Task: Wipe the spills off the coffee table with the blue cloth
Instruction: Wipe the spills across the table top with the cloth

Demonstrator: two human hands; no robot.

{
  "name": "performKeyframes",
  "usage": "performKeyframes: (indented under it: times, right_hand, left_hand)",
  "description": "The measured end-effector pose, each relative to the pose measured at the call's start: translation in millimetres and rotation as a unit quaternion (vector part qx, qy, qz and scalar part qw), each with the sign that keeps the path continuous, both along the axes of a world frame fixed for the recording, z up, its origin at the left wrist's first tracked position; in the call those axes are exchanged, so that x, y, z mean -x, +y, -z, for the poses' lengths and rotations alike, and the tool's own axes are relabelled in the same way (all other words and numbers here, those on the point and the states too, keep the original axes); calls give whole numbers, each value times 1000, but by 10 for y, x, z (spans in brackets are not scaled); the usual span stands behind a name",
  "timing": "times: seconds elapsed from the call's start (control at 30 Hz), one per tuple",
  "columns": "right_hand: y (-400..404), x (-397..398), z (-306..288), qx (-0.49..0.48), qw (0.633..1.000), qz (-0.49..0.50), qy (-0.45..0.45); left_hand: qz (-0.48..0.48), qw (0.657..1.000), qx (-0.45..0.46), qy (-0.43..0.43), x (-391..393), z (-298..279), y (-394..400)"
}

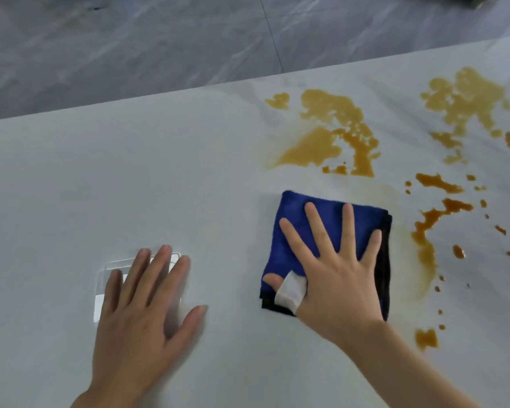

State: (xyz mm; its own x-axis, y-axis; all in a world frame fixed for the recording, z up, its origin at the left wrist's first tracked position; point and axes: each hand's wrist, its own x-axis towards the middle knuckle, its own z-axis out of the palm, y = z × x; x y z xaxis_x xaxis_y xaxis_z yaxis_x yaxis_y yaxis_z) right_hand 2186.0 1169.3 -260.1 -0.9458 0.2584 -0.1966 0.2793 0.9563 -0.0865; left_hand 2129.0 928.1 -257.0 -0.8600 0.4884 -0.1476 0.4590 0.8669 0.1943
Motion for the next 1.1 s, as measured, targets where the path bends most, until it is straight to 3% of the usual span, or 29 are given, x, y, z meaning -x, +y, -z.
performKeyframes:
  times: [0.1, 0.27, 0.43, 0.6, 0.73, 0.83, 0.97, 1.1]
  right_hand:
    - [-265, -41, -9, 18, 999, -52, 1]
    - [-177, 641, 78, 12, 997, -73, 39]
    - [402, 1134, 88, 0, 999, 22, 37]
    - [575, 611, 38, 0, 993, 118, -2]
    - [-91, 285, 75, -7, 1000, 18, 0]
    - [-241, 473, 114, -3, 1000, -28, 10]
    - [-21, 1016, 164, -11, 998, -46, 29]
    - [400, 1451, 109, 2, 1000, 9, 21]
  left_hand:
    - [6, 1000, -3, 3, 9, -17, 5]
    - [-3, 1000, -31, 1, 18, 19, -7]
    - [13, 998, -49, 27, 26, 46, -47]
    - [1, 999, -39, -5, 17, 54, -43]
    - [-3, 999, -39, -15, 20, 67, -35]
    - [-1, 999, -36, -5, 30, 76, -22]
    - [18, 998, -47, 43, 37, 124, -36]
    - [21, 995, -67, 71, 42, 156, -45]
